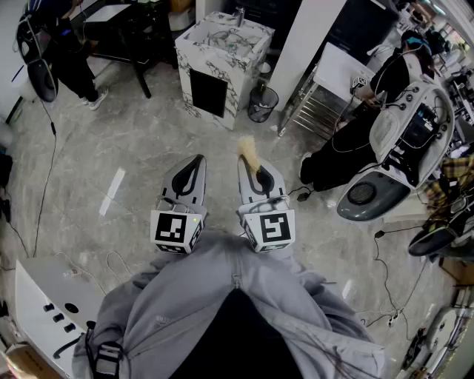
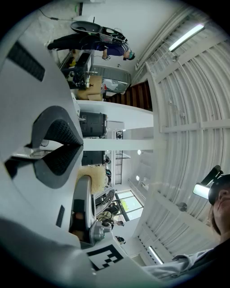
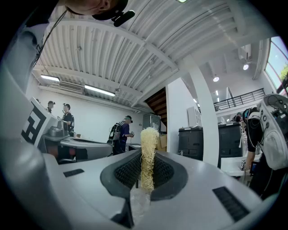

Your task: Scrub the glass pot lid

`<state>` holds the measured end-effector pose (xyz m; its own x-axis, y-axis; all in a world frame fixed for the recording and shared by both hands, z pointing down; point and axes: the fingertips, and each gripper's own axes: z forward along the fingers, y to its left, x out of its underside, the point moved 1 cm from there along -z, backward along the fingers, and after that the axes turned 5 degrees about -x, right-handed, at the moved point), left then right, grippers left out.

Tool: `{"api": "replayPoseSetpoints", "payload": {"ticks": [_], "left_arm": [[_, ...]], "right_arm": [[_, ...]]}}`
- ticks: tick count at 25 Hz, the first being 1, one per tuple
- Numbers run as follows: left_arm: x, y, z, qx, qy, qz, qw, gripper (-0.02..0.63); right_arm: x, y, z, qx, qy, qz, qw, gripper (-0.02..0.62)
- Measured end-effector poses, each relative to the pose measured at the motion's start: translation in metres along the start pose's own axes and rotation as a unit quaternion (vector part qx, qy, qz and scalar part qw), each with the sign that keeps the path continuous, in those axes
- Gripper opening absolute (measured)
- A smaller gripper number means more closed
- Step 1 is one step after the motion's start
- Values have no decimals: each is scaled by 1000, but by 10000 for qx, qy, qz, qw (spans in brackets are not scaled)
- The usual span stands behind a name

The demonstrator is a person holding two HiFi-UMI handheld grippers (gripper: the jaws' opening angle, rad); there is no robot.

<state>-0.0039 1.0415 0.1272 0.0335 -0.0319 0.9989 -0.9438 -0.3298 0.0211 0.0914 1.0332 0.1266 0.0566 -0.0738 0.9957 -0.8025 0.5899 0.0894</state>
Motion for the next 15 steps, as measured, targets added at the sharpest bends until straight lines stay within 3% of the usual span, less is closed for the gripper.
{"api": "replayPoseSetpoints", "payload": {"ticks": [3,9,15], "left_arm": [[1,-10,6,1,-64,60,10000,15],[8,-27,24,36,-57,67,10000,15],[16,-15,47,40,16,48,10000,15]], "right_arm": [[-3,-11,-3,-23,-195,-31,9998,54],[10,-34,-6,-59,15,113,9999,54],[21,-48,16,-80,-14,433,9990,55]]}}
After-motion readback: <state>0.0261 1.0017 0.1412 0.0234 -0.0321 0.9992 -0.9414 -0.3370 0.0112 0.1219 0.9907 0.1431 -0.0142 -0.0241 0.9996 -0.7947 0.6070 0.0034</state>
